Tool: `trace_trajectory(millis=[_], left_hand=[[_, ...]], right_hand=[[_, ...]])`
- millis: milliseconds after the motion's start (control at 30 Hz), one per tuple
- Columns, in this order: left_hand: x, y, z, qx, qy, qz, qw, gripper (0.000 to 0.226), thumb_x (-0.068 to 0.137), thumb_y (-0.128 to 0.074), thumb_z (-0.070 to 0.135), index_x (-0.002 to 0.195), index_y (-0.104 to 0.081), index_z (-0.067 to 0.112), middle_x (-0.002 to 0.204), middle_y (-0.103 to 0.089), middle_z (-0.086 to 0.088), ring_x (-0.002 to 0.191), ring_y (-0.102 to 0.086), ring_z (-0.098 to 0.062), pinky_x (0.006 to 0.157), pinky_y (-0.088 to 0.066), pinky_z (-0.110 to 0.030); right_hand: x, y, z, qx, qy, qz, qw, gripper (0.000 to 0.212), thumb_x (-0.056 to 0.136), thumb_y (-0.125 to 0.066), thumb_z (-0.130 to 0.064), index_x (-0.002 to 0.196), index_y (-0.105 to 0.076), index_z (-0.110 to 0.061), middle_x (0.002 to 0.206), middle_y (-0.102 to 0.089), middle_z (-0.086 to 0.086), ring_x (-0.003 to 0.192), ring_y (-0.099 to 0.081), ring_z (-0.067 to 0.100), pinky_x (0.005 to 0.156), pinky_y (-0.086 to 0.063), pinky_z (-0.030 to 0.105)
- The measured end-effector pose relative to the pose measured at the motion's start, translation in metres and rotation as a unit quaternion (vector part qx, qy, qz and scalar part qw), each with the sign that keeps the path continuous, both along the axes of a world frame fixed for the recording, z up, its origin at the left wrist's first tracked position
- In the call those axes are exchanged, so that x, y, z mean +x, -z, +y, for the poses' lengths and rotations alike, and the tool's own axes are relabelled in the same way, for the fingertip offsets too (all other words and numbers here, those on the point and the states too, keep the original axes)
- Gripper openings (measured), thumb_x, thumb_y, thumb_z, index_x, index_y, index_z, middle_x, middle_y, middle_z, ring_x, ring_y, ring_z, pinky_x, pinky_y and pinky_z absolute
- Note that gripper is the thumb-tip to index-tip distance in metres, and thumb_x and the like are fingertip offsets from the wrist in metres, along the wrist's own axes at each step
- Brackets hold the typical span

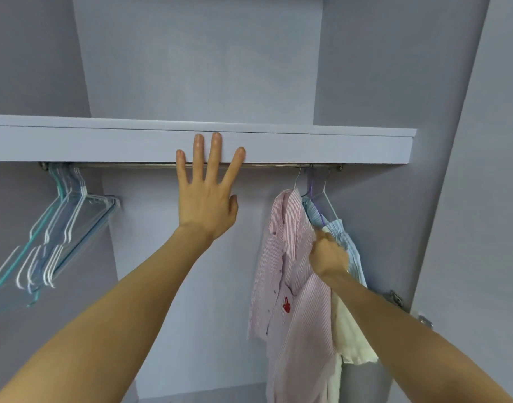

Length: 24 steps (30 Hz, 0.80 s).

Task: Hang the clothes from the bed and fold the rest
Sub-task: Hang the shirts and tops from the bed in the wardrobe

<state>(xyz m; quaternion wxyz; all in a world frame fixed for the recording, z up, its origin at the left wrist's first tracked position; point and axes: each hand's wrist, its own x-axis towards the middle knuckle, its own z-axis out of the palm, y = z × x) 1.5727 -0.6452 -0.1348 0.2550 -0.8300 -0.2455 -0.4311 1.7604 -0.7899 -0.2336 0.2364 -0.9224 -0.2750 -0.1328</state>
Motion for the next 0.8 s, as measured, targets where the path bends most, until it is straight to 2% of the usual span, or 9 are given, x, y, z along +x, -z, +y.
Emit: trace_trajectory(millis=[100, 200, 267, 333, 433, 533, 667, 733, 800], left_hand=[[-0.015, 0.016, -0.014, -0.057, 0.018, 0.034, 0.998, 0.080, 0.087, -0.052, 0.035, 0.150, -0.003, 0.027, 0.157, 0.004, -0.014, 0.142, 0.008, -0.038, 0.111, 0.001, -0.058], [-0.039, 0.044, -0.029, -0.123, 0.029, 0.072, 0.989, 0.073, 0.091, -0.047, 0.035, 0.148, -0.002, 0.030, 0.157, 0.004, -0.012, 0.143, 0.011, -0.035, 0.111, 0.007, -0.056], [-0.062, 0.060, -0.038, -0.182, 0.034, 0.088, 0.979, 0.070, 0.092, -0.046, 0.033, 0.148, -0.005, 0.031, 0.157, 0.002, -0.011, 0.143, 0.009, -0.034, 0.112, 0.008, -0.055], [-0.081, 0.078, -0.046, -0.234, 0.030, 0.087, 0.968, 0.066, 0.094, -0.044, 0.033, 0.148, -0.006, 0.031, 0.157, 0.002, -0.009, 0.144, 0.009, -0.031, 0.113, 0.006, -0.053], [-0.121, 0.104, -0.057, -0.301, 0.003, 0.098, 0.949, 0.060, 0.096, -0.038, 0.033, 0.149, -0.011, 0.029, 0.158, -0.002, -0.005, 0.145, 0.005, -0.025, 0.116, 0.004, -0.048], [-0.171, 0.132, -0.074, -0.364, -0.036, 0.068, 0.928, 0.053, 0.096, -0.040, 0.031, 0.146, -0.026, 0.024, 0.155, -0.018, -0.003, 0.143, -0.010, -0.021, 0.117, -0.005, -0.042], [-0.257, 0.178, -0.115, -0.433, -0.128, -0.025, 0.892, 0.046, 0.092, -0.050, 0.024, 0.137, -0.044, 0.016, 0.142, -0.041, -0.004, 0.130, -0.036, -0.024, 0.109, -0.020, -0.036], [-0.300, 0.202, -0.144, -0.447, -0.191, -0.065, 0.871, 0.044, 0.091, -0.052, 0.022, 0.134, -0.048, 0.015, 0.139, -0.045, -0.005, 0.127, -0.041, -0.025, 0.107, -0.021, -0.036], [-0.344, 0.223, -0.179, -0.468, -0.268, -0.102, 0.836, 0.044, 0.092, -0.051, 0.023, 0.135, -0.047, 0.016, 0.139, -0.046, -0.003, 0.127, -0.041, -0.024, 0.107, -0.022, -0.034]], right_hand=[[-0.021, -0.005, -0.017, -0.009, -0.007, -0.011, 1.000, 0.061, 0.088, -0.045, -0.008, 0.144, -0.023, -0.011, 0.140, -0.034, 0.013, 0.129, -0.032, 0.033, 0.104, -0.029, 0.045], [-0.050, -0.010, -0.029, -0.016, -0.041, -0.051, 0.998, 0.057, 0.091, -0.046, -0.014, 0.144, -0.025, -0.012, 0.145, -0.029, 0.011, 0.134, -0.026, 0.029, 0.110, -0.022, 0.043], [-0.077, -0.012, -0.032, 0.000, -0.104, -0.039, 0.994, 0.048, 0.093, -0.044, -0.014, 0.140, -0.035, -0.010, 0.142, -0.038, 0.009, 0.132, -0.033, 0.026, 0.111, -0.025, 0.039], [-0.106, -0.009, -0.036, 0.044, -0.175, -0.001, 0.984, 0.038, 0.094, -0.044, -0.010, 0.132, -0.048, -0.008, 0.132, -0.051, 0.010, 0.122, -0.045, 0.027, 0.105, -0.034, 0.037], [-0.156, 0.003, -0.035, 0.081, -0.275, 0.075, 0.955, 0.031, 0.093, -0.047, -0.006, 0.123, -0.056, -0.005, 0.123, -0.060, 0.009, 0.113, -0.054, 0.024, 0.096, -0.040, 0.027], [-0.203, 0.027, -0.026, 0.070, -0.360, 0.136, 0.920, 0.027, 0.093, -0.048, -0.007, 0.118, -0.059, -0.008, 0.117, -0.064, 0.004, 0.107, -0.058, 0.019, 0.091, -0.040, 0.018], [-0.269, 0.069, -0.014, 0.006, -0.472, 0.208, 0.857, 0.023, 0.094, -0.047, -0.010, 0.111, -0.061, -0.010, 0.110, -0.066, 0.000, 0.102, -0.061, 0.019, 0.091, -0.046, 0.031], [-0.302, 0.087, -0.013, -0.039, -0.515, 0.236, 0.823, 0.024, 0.094, -0.046, -0.012, 0.112, -0.061, -0.013, 0.109, -0.066, 0.000, 0.101, -0.060, 0.019, 0.090, -0.046, 0.032], [-0.339, 0.107, -0.017, -0.082, -0.561, 0.250, 0.785, 0.025, 0.094, -0.046, -0.013, 0.113, -0.061, -0.014, 0.107, -0.067, 0.002, 0.099, -0.060, 0.020, 0.088, -0.046, 0.031]])
